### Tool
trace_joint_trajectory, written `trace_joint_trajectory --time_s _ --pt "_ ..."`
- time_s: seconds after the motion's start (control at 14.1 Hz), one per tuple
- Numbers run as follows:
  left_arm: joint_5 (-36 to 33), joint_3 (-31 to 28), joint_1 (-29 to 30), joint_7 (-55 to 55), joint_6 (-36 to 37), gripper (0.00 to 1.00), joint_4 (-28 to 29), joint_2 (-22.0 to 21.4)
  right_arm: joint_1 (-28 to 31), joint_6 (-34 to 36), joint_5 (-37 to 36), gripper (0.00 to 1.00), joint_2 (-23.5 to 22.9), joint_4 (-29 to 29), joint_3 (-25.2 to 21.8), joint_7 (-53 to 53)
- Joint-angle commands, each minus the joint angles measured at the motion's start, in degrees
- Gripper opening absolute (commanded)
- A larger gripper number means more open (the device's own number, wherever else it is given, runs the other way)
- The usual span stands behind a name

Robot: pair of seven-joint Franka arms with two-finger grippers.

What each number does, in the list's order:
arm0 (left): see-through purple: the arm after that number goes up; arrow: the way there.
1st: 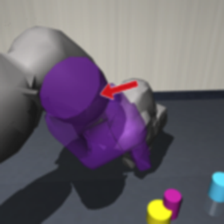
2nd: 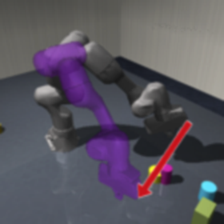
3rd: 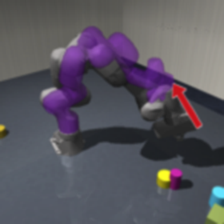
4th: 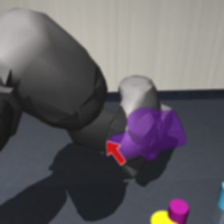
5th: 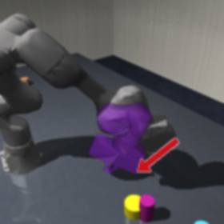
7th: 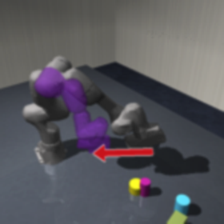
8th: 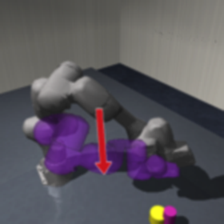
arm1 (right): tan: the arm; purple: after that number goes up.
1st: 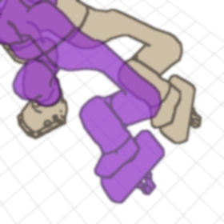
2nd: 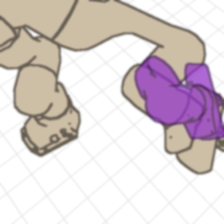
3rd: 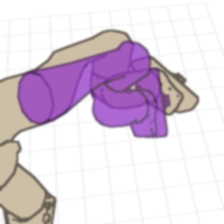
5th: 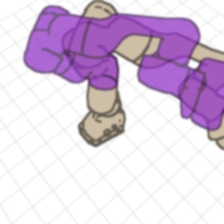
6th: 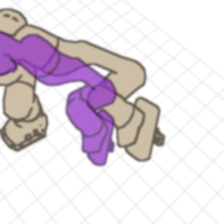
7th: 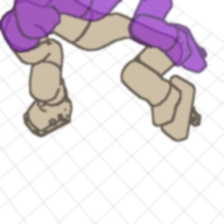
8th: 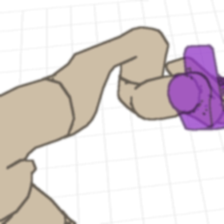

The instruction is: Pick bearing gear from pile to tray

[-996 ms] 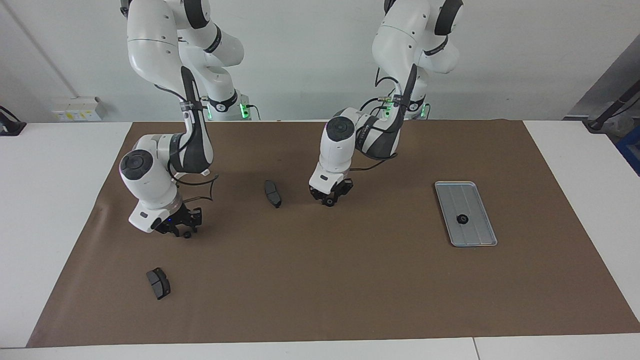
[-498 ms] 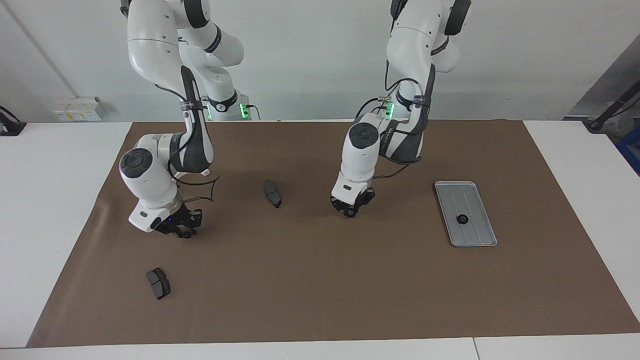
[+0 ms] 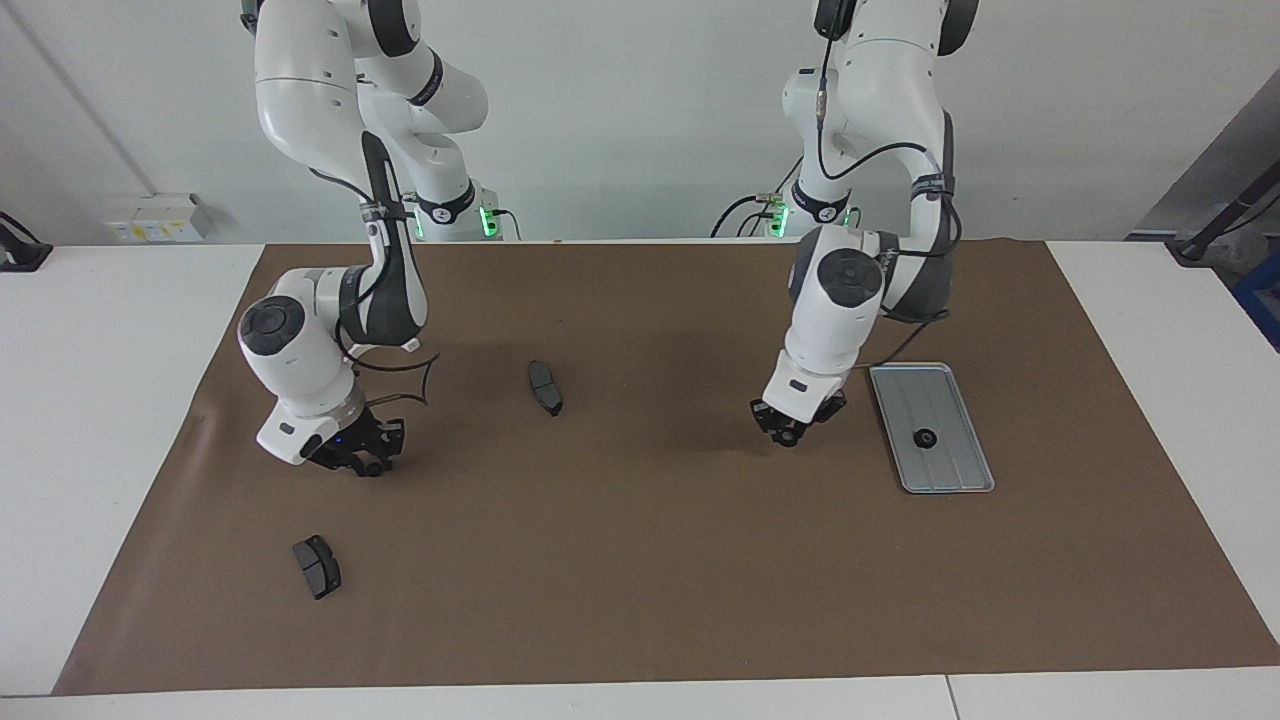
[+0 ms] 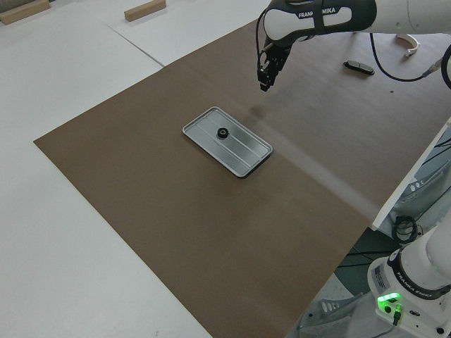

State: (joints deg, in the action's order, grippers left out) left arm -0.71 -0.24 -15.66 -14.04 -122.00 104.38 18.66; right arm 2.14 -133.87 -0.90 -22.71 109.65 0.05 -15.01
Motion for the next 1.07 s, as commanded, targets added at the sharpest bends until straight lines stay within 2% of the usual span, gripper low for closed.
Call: trace_joint_trajectory --time_s 0.0,0.28,0.5,0.78,1.0 --pt "-0.87 0.68 6.59 11.36 0.36 0.23 4.50 -3.45 0.93 -1.30 3.08 0.00 0.91 1.36 0.74 -1.25" --pt "-0.87 0.68 16.34 27.71 0.01 0.22 6.35 -4.33 0.67 -1.13 4.06 0.00 0.82 1.27 0.74 -0.90" --pt "-0.87 0.68 20.84 35.64 -0.69 0.22 8.54 -5.21 -0.12 0.80 3.98 0.00 1.87 0.22 1.09 2.07" --pt "-0.79 0.68 21.73 36.63 -5.51 0.23 14.43 -6.88 -2.84 7.99 3.97 0.00 4.24 -4.78 1.18 9.36" --pt "-0.70 0.77 21.56 36.19 -6.93 0.26 16.20 -7.58 -6.43 11.52 3.80 0.00 6.09 -7.08 1.09 16.65"
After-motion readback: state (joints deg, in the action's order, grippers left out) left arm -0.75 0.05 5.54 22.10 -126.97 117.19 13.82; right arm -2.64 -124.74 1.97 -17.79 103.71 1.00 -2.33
